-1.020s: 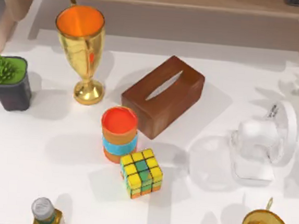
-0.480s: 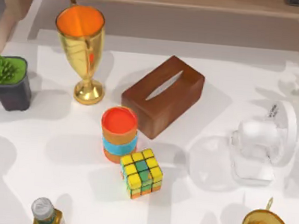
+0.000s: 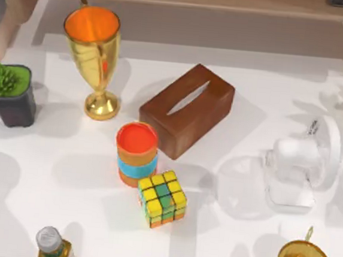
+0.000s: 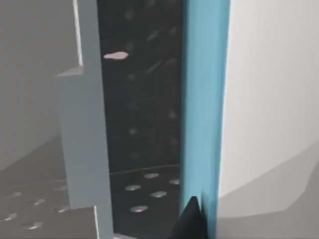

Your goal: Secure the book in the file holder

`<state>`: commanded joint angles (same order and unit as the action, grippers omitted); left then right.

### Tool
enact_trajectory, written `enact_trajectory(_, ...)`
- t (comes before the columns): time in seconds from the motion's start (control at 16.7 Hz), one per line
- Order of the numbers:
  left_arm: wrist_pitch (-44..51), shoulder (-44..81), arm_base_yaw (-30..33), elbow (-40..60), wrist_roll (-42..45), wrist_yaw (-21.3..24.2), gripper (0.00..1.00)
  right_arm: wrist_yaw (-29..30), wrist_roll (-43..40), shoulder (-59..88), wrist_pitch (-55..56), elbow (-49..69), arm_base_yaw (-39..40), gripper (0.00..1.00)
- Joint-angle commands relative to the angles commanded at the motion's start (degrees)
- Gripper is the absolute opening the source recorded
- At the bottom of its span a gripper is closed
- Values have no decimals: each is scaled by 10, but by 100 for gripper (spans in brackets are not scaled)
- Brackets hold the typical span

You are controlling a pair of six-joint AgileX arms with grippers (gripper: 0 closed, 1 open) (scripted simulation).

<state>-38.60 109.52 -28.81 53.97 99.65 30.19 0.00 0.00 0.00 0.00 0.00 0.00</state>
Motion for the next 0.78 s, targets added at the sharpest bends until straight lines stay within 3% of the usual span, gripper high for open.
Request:
enact_trajectory(0.6,7,49,22,55,-6,-18,0,0,0,0,0,0,0,100)
enact_trajectory(0.78,7,49,22,55,-6,-18,23,0,0,0,0,0,0,100)
